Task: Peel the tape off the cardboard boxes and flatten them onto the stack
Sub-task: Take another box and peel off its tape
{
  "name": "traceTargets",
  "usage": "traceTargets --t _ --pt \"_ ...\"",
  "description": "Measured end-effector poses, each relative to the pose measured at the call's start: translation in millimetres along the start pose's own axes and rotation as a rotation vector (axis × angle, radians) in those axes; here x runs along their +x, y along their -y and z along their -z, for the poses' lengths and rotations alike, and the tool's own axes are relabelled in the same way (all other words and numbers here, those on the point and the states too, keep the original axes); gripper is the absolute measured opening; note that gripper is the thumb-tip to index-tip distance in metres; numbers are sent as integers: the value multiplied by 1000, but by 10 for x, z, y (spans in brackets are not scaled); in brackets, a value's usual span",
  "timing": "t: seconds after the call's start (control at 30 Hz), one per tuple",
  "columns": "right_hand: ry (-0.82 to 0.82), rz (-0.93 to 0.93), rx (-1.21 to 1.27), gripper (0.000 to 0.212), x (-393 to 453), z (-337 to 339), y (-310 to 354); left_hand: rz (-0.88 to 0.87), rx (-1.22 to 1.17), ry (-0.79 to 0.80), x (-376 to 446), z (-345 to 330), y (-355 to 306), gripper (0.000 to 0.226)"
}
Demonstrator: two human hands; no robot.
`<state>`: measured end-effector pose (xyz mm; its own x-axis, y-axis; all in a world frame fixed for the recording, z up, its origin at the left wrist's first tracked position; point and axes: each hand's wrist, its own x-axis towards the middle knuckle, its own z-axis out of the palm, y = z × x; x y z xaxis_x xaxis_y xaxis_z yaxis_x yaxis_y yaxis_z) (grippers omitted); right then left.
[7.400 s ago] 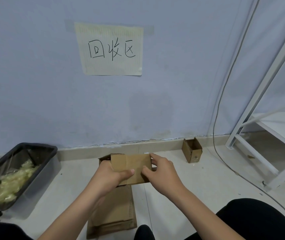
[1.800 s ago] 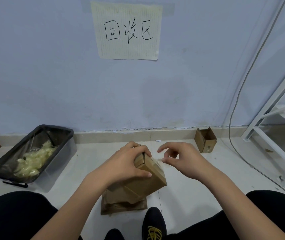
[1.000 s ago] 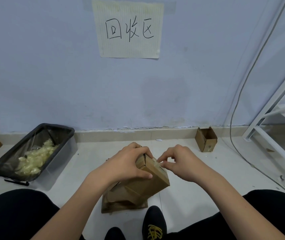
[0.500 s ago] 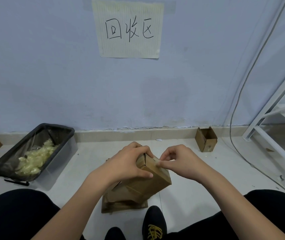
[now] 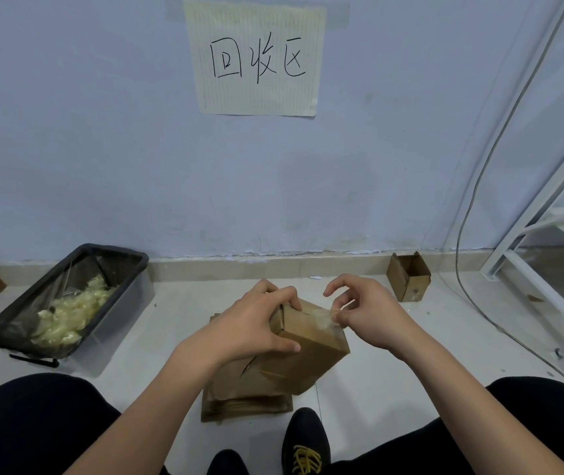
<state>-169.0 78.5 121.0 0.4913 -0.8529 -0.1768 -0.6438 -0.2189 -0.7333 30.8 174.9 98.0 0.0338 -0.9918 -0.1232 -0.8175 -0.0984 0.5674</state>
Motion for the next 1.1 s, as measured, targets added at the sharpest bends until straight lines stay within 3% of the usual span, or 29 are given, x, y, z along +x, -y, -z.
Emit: traceTargets --t 0.17,0.33,0.53,0.83,0.97,1.1 --pt "23 1 -80 29 5 50 -43 15 -33 -13 -5 41 58 55" --pt "52 41 -233 9 18 -73 -49 23 46 45 -30 -22 57 57" --pt "38 132 -473 6 54 -153 -22 10 119 75 -22 -69 22 59" --pt "78 114 -271 8 -14 -188 -17 -13 275 50 -26 -221 -4 87" --pt "71 160 -155 25 -44 -205 33 -19 403 -3 2 -327 -49 92" --pt "86 138 -210 27 -33 -175 36 18 369 -1 46 -311 3 98"
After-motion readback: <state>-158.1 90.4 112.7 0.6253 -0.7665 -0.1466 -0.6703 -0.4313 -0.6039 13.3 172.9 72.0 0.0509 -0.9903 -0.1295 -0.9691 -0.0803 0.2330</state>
